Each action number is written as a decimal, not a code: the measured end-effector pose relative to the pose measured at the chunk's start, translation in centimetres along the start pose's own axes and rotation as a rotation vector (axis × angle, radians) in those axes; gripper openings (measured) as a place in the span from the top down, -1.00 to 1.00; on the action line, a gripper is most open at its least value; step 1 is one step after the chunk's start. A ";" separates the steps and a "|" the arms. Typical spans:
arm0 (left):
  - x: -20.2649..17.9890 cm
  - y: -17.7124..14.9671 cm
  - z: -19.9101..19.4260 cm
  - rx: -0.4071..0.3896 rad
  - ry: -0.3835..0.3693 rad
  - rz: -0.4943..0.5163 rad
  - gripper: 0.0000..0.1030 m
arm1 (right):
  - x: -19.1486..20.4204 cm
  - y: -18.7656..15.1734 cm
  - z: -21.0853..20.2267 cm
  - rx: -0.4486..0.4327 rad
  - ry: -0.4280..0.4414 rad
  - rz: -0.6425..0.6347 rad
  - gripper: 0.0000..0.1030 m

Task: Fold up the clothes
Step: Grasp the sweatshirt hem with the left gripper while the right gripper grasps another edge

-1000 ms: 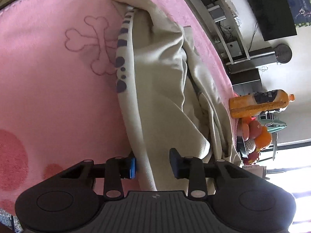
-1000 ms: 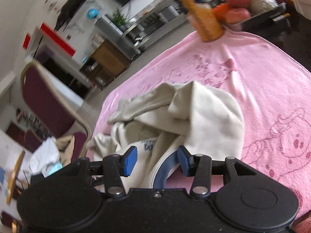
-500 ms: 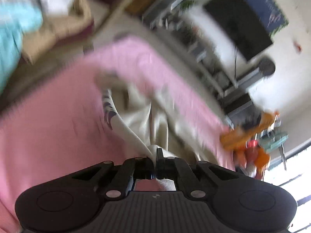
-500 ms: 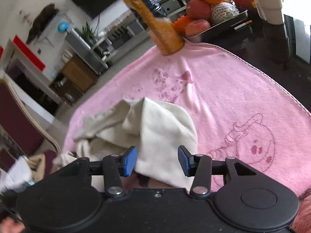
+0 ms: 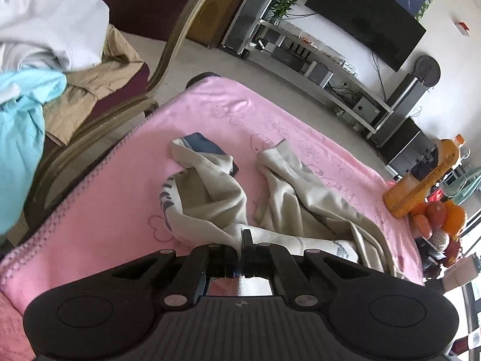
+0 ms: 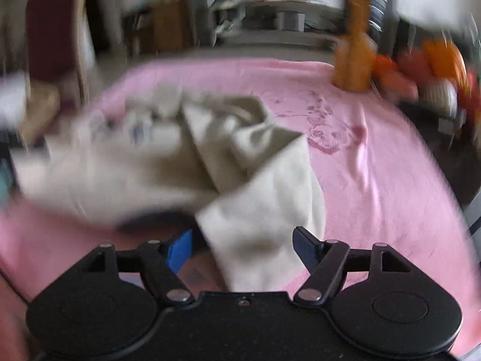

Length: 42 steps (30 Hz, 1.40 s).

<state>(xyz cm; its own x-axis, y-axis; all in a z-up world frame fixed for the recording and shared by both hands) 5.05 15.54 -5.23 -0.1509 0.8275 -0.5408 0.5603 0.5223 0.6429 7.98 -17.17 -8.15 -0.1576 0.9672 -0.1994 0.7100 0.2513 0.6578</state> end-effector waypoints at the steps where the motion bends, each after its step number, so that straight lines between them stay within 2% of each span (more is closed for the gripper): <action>1: 0.0 0.1 0.0 0.002 0.003 0.005 1.00 | 0.4 0.0 0.1 0.004 -0.051 -0.041 0.31; 2: 0.1 0.3 0.1 0.003 0.007 0.009 1.00 | 0.4 0.2 0.1 0.010 -0.083 -0.054 0.71; 3: 0.1 0.5 0.1 0.005 0.010 0.014 1.00 | -0.7 0.6 -0.3 0.022 -0.070 0.004 0.89; 5: -0.3 0.7 0.1 0.004 0.018 0.026 1.00 | -2.9 1.6 -1.0 0.044 -0.040 0.123 0.89; 7: -0.6 0.9 0.2 -0.001 0.027 0.049 1.00 | -5.8 3.5 -2.3 0.050 0.037 0.276 0.90; 10: -0.6 1.0 0.5 0.003 0.029 0.057 1.00 | -9.7 8.1 -3.6 0.000 0.114 0.450 0.90; 11: -0.4 1.0 0.6 0.008 0.028 0.052 1.00 | -10.8 10.2 -3.9 -0.033 0.112 0.496 0.90; 14: 0.2 1.1 0.8 0.018 0.010 0.034 0.93 | -13.1 15.3 -4.3 -0.136 0.031 0.569 0.91; 16: 0.2 1.0 0.9 0.028 0.005 0.049 0.93 | -14.1 17.0 -3.1 -0.134 -0.002 0.607 0.90; 19: -0.2 0.6 1.3 0.055 0.034 0.094 0.94 | -14.2 15.4 -0.2 -0.032 -0.027 0.639 0.89; 21: 0.0 0.3 1.6 0.083 0.045 0.091 0.95 | -13.9 12.4 1.5 0.031 -0.050 0.642 0.89; 23: 0.3 0.2 1.6 0.098 0.039 0.073 0.95 | -14.5 8.7 3.0 0.102 -0.047 0.700 0.89; 25: 0.2 0.1 1.3 0.101 0.034 0.063 0.95 | -15.8 5.1 3.8 0.171 -0.029 0.783 0.90; 29: 0.0 0.1 1.1 0.100 0.020 0.049 0.95 | -17.5 0.3 3.4 0.236 0.053 0.900 0.91; 32: 0.3 -0.4 1.8 0.131 0.011 0.023 0.93 | -17.7 -1.4 4.1 0.283 0.098 0.930 0.90; 35: 0.9 -1.6 2.5 0.180 -0.035 -0.041 0.67 | -17.6 -1.8 5.6 0.324 0.149 0.970 0.82; 36: 1.1 -2.0 2.6 0.191 -0.049 -0.061 0.65 | -17.4 -1.8 5.7 0.329 0.157 0.972 0.79; 38: 1.1 -2.6 2.8 0.204 -0.072 -0.090 0.55 | -17.0 -1.8 5.8 0.331 0.174 0.960 0.66; 40: 0.9 -3.2 2.8 0.215 -0.113 -0.120 0.50 | -16.6 -2.0 5.7 0.328 0.203 0.944 0.35; 42: 0.5 -3.9 2.8 0.227 -0.151 -0.135 0.47 | -16.1 -2.2 5.7 0.332 0.224 0.936 0.29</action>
<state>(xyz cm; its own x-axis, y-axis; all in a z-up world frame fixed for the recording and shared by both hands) 5.13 13.34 -9.53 -0.1233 0.7048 -0.6986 0.7136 0.5522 0.4311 12.81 -33.48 -10.54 0.4580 0.7638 0.4548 0.7636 -0.6000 0.2386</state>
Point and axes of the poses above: each gripper's, at about its wrist camera, not at the fingertips, and z roughly the way its jaws point, x to its left, y to its top, the point moved 1 cm from there along z, roughly the way its jaws point, and after that the axes turned 13 degrees about -y, right-handed, at the moved point
